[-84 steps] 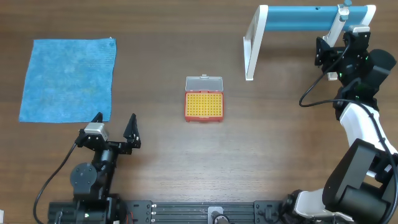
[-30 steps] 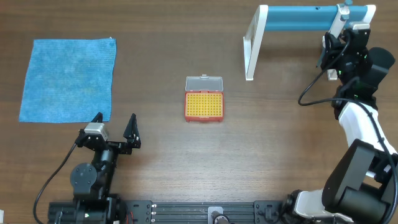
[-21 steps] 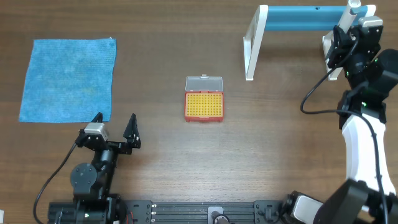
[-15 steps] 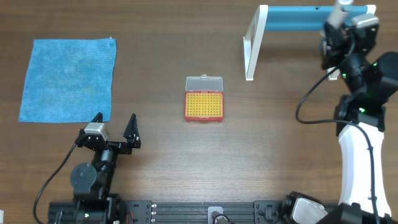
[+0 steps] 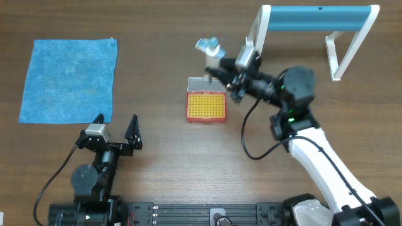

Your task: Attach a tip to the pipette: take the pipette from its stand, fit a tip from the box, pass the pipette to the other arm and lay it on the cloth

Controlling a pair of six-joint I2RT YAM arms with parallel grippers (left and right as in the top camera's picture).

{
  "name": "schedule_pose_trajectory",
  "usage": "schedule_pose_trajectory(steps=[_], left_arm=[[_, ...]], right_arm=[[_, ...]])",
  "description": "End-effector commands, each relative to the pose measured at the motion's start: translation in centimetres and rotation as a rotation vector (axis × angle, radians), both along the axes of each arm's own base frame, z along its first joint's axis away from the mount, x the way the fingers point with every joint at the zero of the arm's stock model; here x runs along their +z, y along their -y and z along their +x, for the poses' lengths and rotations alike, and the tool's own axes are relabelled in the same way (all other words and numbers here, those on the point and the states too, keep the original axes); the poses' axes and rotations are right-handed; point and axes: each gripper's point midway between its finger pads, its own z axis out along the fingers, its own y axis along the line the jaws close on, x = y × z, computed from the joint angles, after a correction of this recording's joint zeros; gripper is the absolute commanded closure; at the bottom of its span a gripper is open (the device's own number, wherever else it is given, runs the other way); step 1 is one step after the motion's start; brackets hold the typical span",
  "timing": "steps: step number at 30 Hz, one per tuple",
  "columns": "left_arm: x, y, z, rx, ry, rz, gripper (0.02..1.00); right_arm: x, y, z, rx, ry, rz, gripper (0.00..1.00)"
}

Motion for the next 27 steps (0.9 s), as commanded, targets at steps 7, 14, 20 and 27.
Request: schedule_pose_trajectory(steps=[7, 14, 20, 27], left_arm=[[-0.1, -0.1, 0.0, 0.009, -0.004, -0.015, 0.02], [-0.1, -0.1, 0.0, 0.008, -0.004, -0.015, 0.02], [-0.1, -0.1, 0.0, 0.009, -0.004, -0.015, 0.02], [-0.1, -0.1, 0.0, 0.008, -0.004, -0.015, 0.023]], right_arm=[[-6.3, -1.7, -1.5, 0.115, -0.04, 0.018, 0.925], [-8.9, -2.0, -0.5, 0.114, -0.071, 0.01, 0.925], [-10.8, -2.2, 0.1, 0.112, -0.106, -0.001, 0.923], [-11.9, -2.2, 0.7, 0.094, -0.115, -0.009, 0.925]])
